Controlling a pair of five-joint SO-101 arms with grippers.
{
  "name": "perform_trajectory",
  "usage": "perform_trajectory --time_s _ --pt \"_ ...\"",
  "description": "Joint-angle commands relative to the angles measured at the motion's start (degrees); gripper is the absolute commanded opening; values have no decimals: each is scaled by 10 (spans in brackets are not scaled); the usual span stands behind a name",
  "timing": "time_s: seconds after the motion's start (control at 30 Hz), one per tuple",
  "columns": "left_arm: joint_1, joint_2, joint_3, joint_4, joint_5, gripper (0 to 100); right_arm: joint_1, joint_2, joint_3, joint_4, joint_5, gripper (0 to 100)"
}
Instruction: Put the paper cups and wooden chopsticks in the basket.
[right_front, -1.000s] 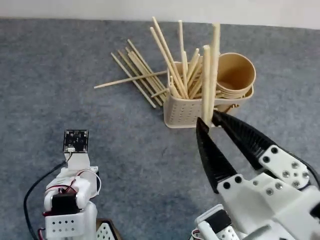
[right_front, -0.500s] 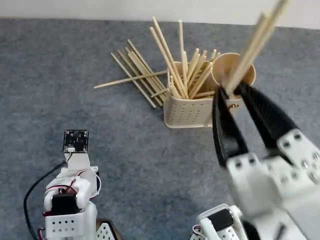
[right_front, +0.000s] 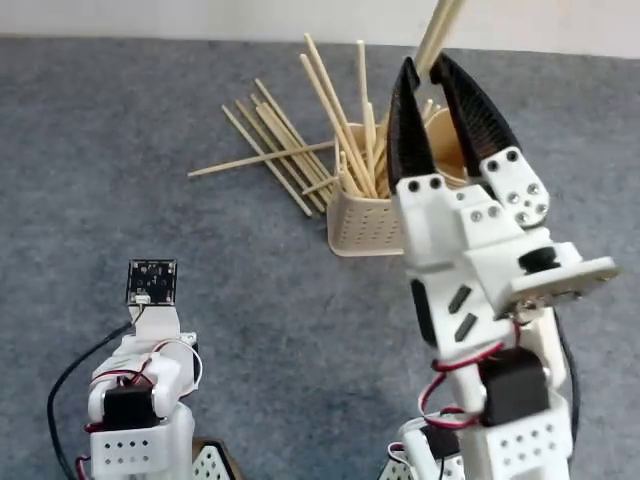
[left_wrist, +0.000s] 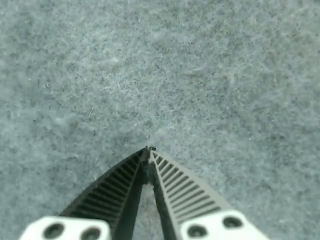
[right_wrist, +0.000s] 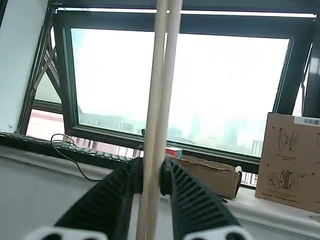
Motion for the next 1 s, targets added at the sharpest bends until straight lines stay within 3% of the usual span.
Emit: perform_trajectory --time_s 0.0,0.13,0.43,0.97 --pt "13 -3 12 4 5 5 6 -1 28 -76 -10 6" --pt "13 -3 12 4 5 5 7 10 64 -134 -55 6" --pt "13 -3 12 4 5 5 33 149 68 -228 -62 6" --pt "13 -3 12 4 5 5 39 76 282 -210 -37 6"
